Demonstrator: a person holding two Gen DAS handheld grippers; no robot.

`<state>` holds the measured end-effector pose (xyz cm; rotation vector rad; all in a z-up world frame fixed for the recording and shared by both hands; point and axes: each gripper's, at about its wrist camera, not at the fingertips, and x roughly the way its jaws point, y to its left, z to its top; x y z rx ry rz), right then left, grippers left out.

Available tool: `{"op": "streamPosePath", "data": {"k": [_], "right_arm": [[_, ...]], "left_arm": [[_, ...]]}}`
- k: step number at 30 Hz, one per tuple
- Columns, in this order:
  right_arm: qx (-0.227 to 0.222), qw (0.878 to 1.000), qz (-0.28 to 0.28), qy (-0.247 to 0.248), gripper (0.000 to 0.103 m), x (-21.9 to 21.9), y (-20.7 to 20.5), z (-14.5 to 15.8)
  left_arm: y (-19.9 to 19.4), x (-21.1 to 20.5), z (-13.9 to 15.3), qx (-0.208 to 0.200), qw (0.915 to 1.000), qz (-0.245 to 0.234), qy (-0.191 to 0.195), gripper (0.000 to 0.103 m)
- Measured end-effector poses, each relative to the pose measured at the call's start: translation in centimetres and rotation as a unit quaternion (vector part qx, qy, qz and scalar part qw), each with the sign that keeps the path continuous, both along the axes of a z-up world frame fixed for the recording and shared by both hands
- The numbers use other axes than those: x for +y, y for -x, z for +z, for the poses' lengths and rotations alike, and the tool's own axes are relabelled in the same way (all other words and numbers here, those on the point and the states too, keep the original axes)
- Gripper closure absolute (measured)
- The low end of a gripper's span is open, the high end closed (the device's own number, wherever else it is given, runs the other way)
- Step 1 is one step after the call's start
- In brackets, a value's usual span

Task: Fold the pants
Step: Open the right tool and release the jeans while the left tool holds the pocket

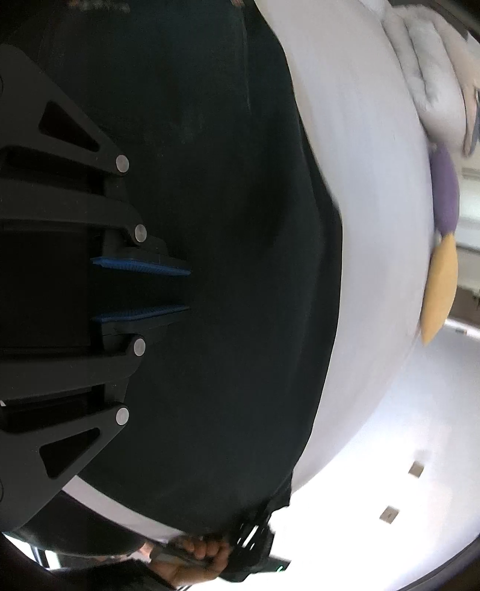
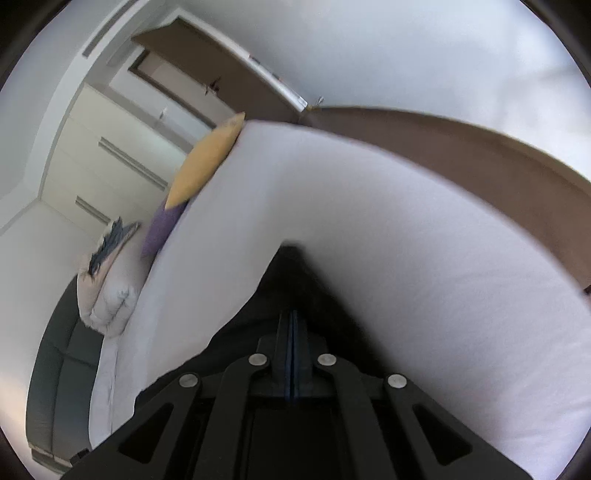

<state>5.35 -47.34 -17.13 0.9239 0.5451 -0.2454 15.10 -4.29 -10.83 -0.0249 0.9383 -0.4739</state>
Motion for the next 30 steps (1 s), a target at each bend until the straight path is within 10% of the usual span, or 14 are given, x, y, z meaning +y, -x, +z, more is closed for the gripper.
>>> {"op": "streamPosePath", "data": {"k": [5, 8, 24, 30], "right_arm": [[-0.033, 0.995, -0.092, -0.018, 0.067, -1.9, 9.7, 2.0], [-0.037, 0.992, -0.114, -0.033, 0.045, -0.2, 14.7, 2.7], [-0.033, 0.983, -0.094, -0.156, 0.048, 3.9, 11.7, -0.9], [-0.061, 0.968, -0.098, -0.222, 0.088, 3.4, 8.7, -2.9]], "left_arm": [[0.0, 4.0, -0.9, 0.018, 0.9978, 0.034, 0.054, 0.087], [0.2, 2.6, -1.0, -0.004, 0.9991, 0.039, 0.013, 0.087], [0.8, 2.2, -0.8, -0.004, 0.9989, 0.046, 0.003, 0.087], [1.2, 2.3, -1.0, -0.004, 0.9989, 0.046, 0.005, 0.087]]}}
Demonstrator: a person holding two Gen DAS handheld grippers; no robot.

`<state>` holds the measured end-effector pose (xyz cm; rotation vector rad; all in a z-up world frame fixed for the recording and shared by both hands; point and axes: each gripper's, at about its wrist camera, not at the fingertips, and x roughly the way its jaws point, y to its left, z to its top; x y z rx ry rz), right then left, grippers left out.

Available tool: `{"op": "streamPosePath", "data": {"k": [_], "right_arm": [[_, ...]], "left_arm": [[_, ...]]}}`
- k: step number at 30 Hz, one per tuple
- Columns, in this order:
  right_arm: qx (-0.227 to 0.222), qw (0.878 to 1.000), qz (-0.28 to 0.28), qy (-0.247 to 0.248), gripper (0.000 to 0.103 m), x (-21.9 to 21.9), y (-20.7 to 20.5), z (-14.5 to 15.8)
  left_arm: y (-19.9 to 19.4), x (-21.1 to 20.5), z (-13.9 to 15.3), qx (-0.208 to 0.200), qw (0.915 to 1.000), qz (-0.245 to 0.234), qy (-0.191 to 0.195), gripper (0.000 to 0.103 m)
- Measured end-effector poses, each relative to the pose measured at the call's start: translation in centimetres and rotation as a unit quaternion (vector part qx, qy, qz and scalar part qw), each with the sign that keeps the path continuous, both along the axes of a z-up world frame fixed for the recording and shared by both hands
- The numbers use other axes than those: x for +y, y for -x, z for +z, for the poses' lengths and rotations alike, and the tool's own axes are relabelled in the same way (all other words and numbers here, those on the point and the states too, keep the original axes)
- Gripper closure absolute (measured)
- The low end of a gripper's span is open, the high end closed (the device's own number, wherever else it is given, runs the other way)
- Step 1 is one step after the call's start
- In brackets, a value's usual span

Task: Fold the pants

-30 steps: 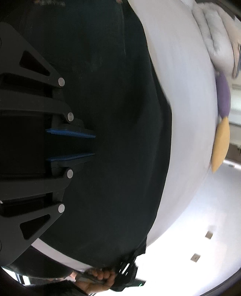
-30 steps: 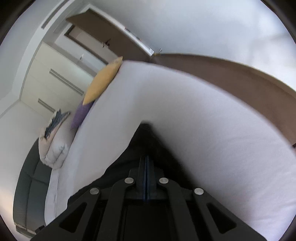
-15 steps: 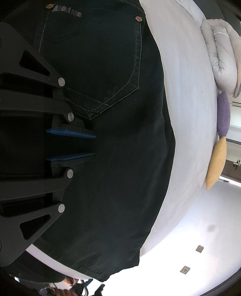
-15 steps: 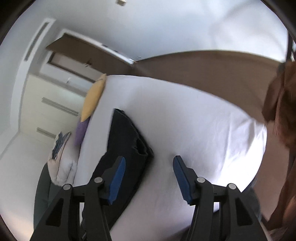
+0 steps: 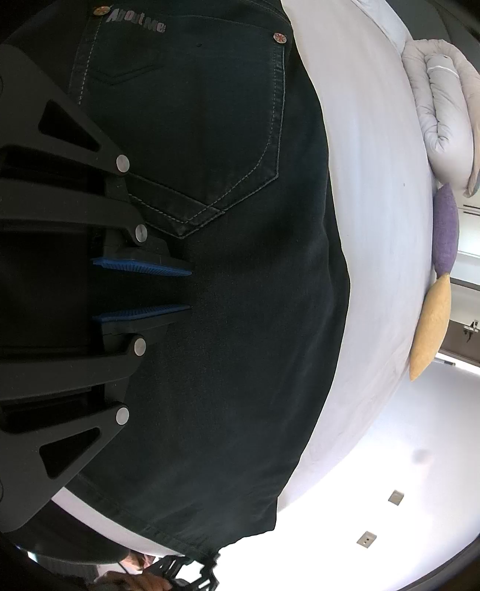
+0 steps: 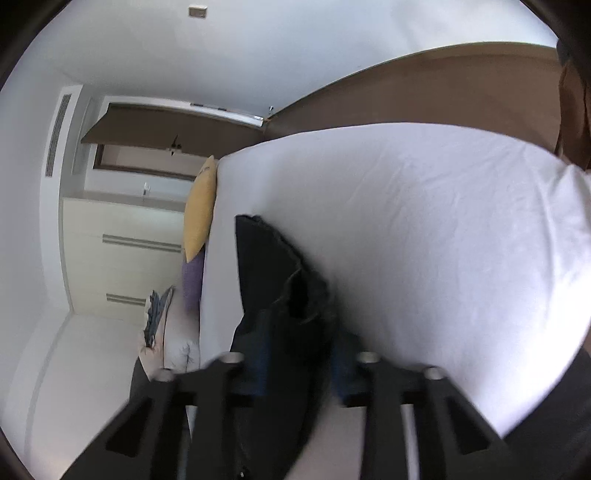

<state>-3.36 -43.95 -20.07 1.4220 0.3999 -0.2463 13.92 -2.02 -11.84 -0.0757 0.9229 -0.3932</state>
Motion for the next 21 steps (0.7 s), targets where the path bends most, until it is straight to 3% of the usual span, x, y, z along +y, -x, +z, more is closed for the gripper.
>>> {"op": "streamPosePath", "data": {"k": [3, 8, 11, 14, 16, 18, 20, 21], "right_arm": [[-0.030, 0.998, -0.020, -0.045, 0.094, -0.3, 0.0, -1.8], [-0.024, 0.999, -0.020, -0.021, 0.092, 0.1, -0.6, -0.9], [0.004, 0.999, -0.007, 0.044, 0.092, 0.9, -1.2, 1.1], [0.035, 0.988, 0.035, 0.144, 0.092, 3.3, -3.0, 4.3], [0.052, 0.973, 0.072, 0.213, 0.092, 6.0, -4.7, 6.2], [0.075, 0.941, 0.123, 0.305, 0.092, 10.4, -6.8, 8.0], [0.096, 0.891, 0.182, 0.405, 0.092, 16.1, -9.0, 9.0], [0.108, 0.858, 0.209, 0.457, 0.093, 19.3, -9.7, 9.1]], "left_arm": [[0.0, 0.4, 0.0, 0.003, 1.0000, -0.002, 0.009, 0.087], [0.0, 0.7, 0.0, 0.002, 0.9999, -0.002, 0.010, 0.087], [-0.1, 0.9, 0.0, 0.002, 0.9999, -0.002, 0.014, 0.087], [-0.1, 0.9, -0.1, 0.001, 0.9999, -0.002, 0.012, 0.087], [0.0, 1.1, 0.0, 0.000, 0.9999, -0.001, 0.012, 0.087], [0.0, 1.0, 0.0, -0.001, 1.0000, -0.001, 0.008, 0.087], [0.1, 0.8, 0.2, -0.005, 1.0000, 0.000, 0.001, 0.087], [0.2, 0.7, 0.2, -0.006, 1.0000, 0.001, 0.000, 0.087]]}}
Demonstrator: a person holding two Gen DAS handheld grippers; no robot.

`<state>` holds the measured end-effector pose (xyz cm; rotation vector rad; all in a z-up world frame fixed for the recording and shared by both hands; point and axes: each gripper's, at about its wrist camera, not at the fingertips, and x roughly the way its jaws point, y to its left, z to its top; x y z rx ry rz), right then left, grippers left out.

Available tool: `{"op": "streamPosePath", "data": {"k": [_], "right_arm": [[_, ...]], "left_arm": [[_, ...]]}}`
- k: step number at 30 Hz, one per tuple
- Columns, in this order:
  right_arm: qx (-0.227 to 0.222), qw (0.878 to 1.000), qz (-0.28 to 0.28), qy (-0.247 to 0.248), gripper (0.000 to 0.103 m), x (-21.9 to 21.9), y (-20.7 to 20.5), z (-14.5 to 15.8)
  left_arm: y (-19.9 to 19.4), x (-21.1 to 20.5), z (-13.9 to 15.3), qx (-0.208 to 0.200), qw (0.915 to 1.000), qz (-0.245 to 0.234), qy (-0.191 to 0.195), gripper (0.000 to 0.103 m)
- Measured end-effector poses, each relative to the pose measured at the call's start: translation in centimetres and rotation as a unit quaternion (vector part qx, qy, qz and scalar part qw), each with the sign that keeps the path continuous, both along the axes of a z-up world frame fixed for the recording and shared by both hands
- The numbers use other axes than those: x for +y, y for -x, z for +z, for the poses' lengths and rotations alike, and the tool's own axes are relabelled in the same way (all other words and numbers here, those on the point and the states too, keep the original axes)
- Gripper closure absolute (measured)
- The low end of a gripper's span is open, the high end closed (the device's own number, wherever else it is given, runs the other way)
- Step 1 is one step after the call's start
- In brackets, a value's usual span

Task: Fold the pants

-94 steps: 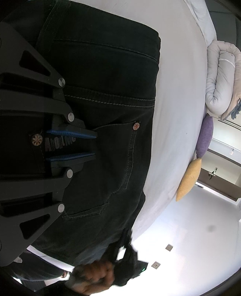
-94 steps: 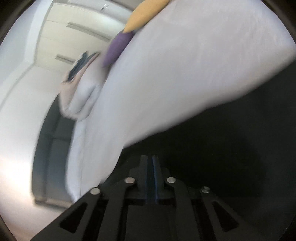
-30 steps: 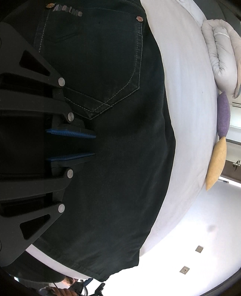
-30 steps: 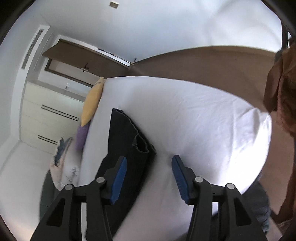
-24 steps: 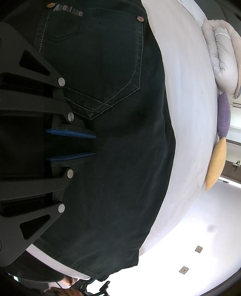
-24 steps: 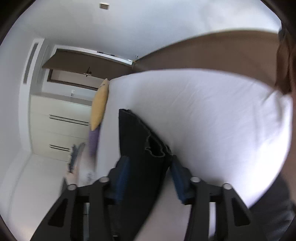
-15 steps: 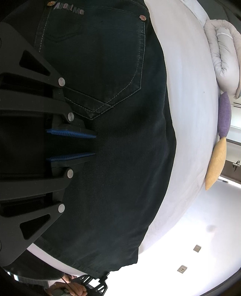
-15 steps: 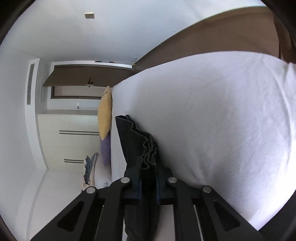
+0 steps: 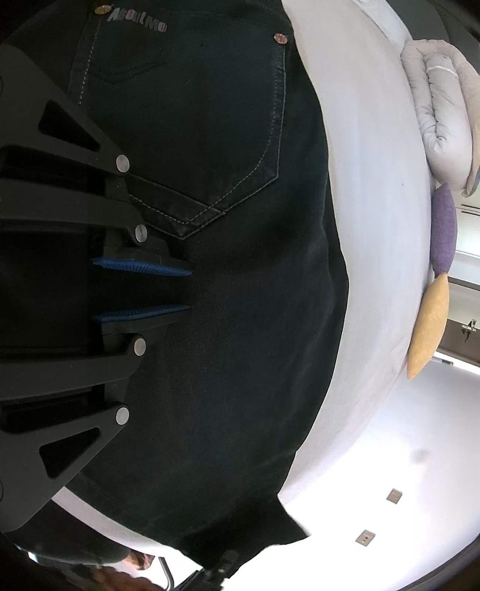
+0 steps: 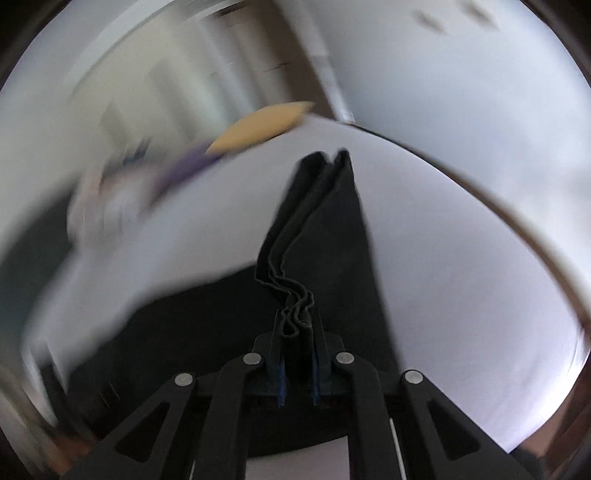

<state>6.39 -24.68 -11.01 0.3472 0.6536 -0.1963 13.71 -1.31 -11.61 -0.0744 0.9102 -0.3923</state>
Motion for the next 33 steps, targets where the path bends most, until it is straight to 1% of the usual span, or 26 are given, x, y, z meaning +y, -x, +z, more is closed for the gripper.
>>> {"op": "streamPosePath", "data": {"k": [1, 2, 3, 4, 5, 6, 7, 8, 10, 11, 12, 13, 17, 18, 19, 23, 25, 27, 28, 29, 30, 31, 33], "right_arm": [[0.013, 0.998, 0.024, 0.053, 0.093, 2.7, -0.3, -0.2], [0.024, 0.994, 0.044, 0.100, 0.093, 4.9, -1.0, -0.7], [0.049, 0.983, 0.073, 0.163, 0.093, 7.9, -1.9, -1.9], [0.062, 0.975, 0.086, 0.194, 0.093, 9.5, -2.3, -2.8], [0.075, 0.967, 0.093, 0.226, 0.092, 10.8, -2.7, -4.0], [0.085, 0.961, 0.092, 0.248, 0.092, 11.5, -3.0, -4.9], [0.085, 0.959, 0.091, 0.255, 0.092, 11.7, -2.9, -5.5], [0.080, 0.958, 0.090, 0.259, 0.092, 11.7, -2.9, -5.5], [0.075, 0.957, 0.087, 0.266, 0.092, 11.9, -2.9, -5.2], [0.069, 0.955, 0.086, 0.274, 0.092, 12.3, -2.7, -4.9], [0.063, 0.953, 0.085, 0.284, 0.092, 12.8, -2.5, -4.6], [0.057, 0.950, 0.085, 0.295, 0.092, 13.4, -2.2, -4.3], [0.039, 0.941, 0.091, 0.323, 0.092, 15.9, -0.7, -3.2], [0.036, 0.940, 0.095, 0.325, 0.092, 16.7, -0.6, -3.0], [0.035, 0.939, 0.099, 0.327, 0.092, 17.3, -1.2, -3.0], [0.027, 0.937, 0.113, 0.328, 0.092, 19.1, -0.1, -2.3], [0.024, 0.936, 0.125, 0.329, 0.092, 20.0, -0.1, -2.2], [0.022, 0.933, 0.136, 0.332, 0.092, 21.0, 0.0, -2.2], [0.021, 0.932, 0.143, 0.333, 0.092, 21.5, 0.0, -2.2], [0.020, 0.931, 0.149, 0.332, 0.092, 21.8, 0.4, -2.3], [0.018, 0.930, 0.158, 0.332, 0.092, 22.4, 0.4, -2.2], [0.017, 0.929, 0.163, 0.332, 0.092, 22.6, 0.9, -2.2], [0.013, 0.925, 0.172, 0.337, 0.092, 23.3, 1.0, -2.0]], "left_arm": [[0.1, 0.1, 0.1, 0.000, 1.0000, 0.003, 0.003, 0.087], [0.1, 0.3, 0.3, 0.006, 0.9999, 0.008, 0.013, 0.087], [0.2, 0.5, 0.5, 0.014, 0.9995, 0.013, 0.024, 0.087], [0.2, 0.7, 0.8, 0.024, 0.9989, 0.017, 0.037, 0.086], [0.2, 0.9, 1.0, 0.036, 0.9976, 0.018, 0.056, 0.082], [0.3, 0.9, 1.0, 0.046, 0.9961, 0.016, 0.074, 0.077], [0.4, 0.9, 1.2, 0.054, 0.9942, 0.013, 0.092, 0.058], [0.5, 0.7, 1.6, 0.059, 0.9909, 0.009, 0.121, 0.026], [0.8, 0.3, 2.3, 0.058, 0.9839, 0.006, 0.169, 0.005], [0.8, -0.1, 2.5, 0.064, 0.9801, 0.003, 0.188, 0.005], [0.5, -0.9, 2.6, 0.080, 0.9749, -0.006, 0.208, 0.005], [0.3, -1.5, 2.6, 0.092, 0.9713, -0.015, 0.219, 0.005], [-1.2, -4.2, 2.7, 0.134, 0.9566, -0.041, 0.255, 0.005], [-1.8, -5.0, 2.5, 0.149, 0.9524, -0.049, 0.261, 0.005], [-2.3, -5.5, 2.5, 0.159, 0.9504, -0.053, 0.262, 0.005], [-4.0, -7.2, 1.6, 0.193, 0.9486, -0.052, 0.245, 0.005], [-4.8, -7.6, 1.5, 0.199, 0.9485, -0.051, 0.241, 0.006], [-5.2, -7.6, 1.7, 0.200, 0.9493, -0.054, 0.237, 0.010], [-5.5, -7.6, 1.8, 0.199, 0.9509, -0.058, 0.230, 0.027], [-5.7, -7.6, 1.8, 0.202, 0.9513, -0.062, 0.224, 0.048], [-6.1, -7.4, 1.6, 0.211, 0.9503, -0.067, 0.219, 0.059], [-6.3, -7.2, 1.5, 0.216, 0.9507, -0.069, 0.211, 0.075], [-6.5, -6.5, 1.6, 0.208, 0.9546, -0.073, 0.200, 0.080]]}}
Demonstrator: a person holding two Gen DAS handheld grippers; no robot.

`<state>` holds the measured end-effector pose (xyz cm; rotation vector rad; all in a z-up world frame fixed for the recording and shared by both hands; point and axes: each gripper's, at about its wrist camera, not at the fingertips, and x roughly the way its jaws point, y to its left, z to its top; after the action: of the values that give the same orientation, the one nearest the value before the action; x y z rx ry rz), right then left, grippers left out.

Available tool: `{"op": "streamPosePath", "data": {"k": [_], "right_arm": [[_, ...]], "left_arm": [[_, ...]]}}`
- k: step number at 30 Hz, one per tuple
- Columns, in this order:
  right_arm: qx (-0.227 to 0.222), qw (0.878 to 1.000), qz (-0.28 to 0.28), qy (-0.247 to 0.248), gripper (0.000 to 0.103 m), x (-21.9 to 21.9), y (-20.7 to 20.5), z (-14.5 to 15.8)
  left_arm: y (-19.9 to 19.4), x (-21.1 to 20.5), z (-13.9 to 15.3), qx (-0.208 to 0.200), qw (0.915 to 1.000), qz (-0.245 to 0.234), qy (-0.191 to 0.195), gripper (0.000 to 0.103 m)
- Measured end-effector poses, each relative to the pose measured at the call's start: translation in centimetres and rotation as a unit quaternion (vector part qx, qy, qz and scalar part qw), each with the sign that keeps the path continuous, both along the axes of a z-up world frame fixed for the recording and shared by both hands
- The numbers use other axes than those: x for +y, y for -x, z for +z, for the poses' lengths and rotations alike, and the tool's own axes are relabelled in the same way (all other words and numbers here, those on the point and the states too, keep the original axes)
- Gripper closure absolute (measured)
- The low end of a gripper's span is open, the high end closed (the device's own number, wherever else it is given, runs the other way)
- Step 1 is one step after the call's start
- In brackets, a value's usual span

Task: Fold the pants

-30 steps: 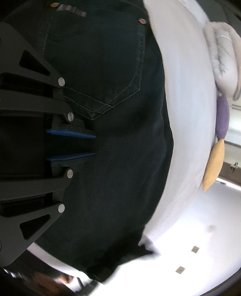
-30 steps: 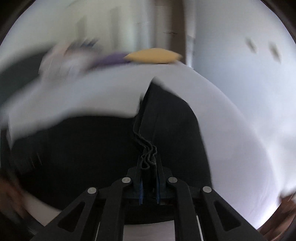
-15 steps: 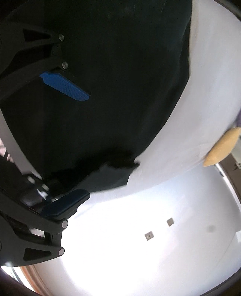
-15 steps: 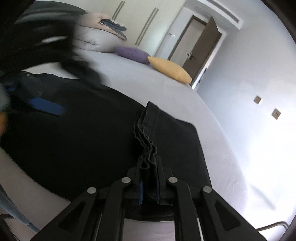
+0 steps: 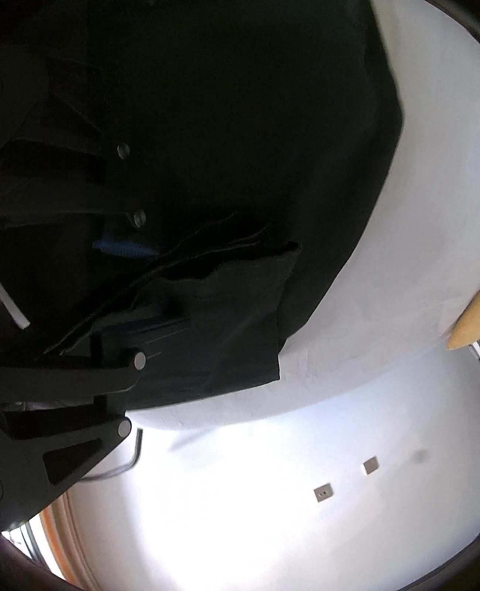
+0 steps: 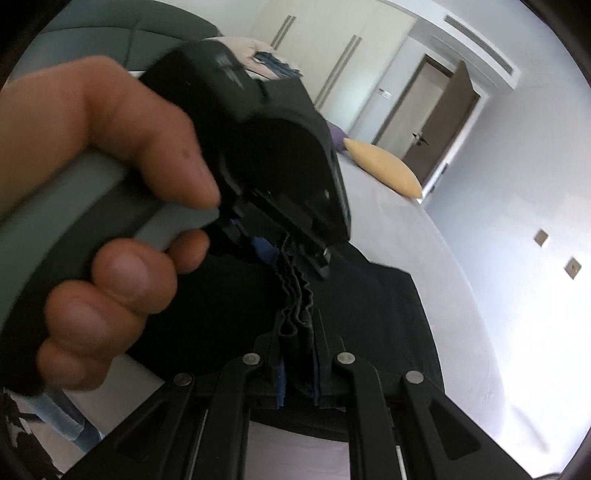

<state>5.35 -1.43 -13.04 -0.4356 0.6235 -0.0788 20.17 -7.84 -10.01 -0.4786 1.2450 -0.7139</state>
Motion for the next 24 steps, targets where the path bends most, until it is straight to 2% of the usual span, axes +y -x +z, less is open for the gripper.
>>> {"op": "streamPosePath", "data": {"k": [2, 9, 13, 20, 21, 24], "right_arm": [[0.002, 1.000, 0.012, 0.003, 0.092, 0.7, 0.0, 0.2], [0.008, 0.998, 0.063, 0.022, 0.092, 3.9, -0.9, 0.5], [0.013, 0.995, 0.094, 0.029, 0.092, 4.9, -1.4, 0.3], [0.033, 0.991, 0.125, 0.035, 0.092, 5.9, -3.3, -0.2], [0.036, 0.990, 0.128, 0.037, 0.092, 6.0, -3.4, -0.4], [0.048, 0.989, 0.136, 0.041, 0.092, 6.0, -3.6, -1.3]], "left_arm": [[-0.3, 1.0, 0.5, -0.014, 0.9998, -0.010, -0.010, 0.085], [-2.9, 4.3, 3.7, -0.070, 0.9942, -0.033, -0.074, 0.087], [-4.2, 5.9, 4.8, -0.087, 0.9900, -0.039, -0.104, 0.088], [-5.6, 9.6, 4.1, -0.086, 0.9881, -0.018, -0.126, 0.088], [-5.1, 11.2, 3.1, -0.085, 0.9882, -0.017, -0.126, 0.088], [-5.5, 12.7, 1.8, -0.086, 0.9874, -0.014, -0.132, 0.088]]}}
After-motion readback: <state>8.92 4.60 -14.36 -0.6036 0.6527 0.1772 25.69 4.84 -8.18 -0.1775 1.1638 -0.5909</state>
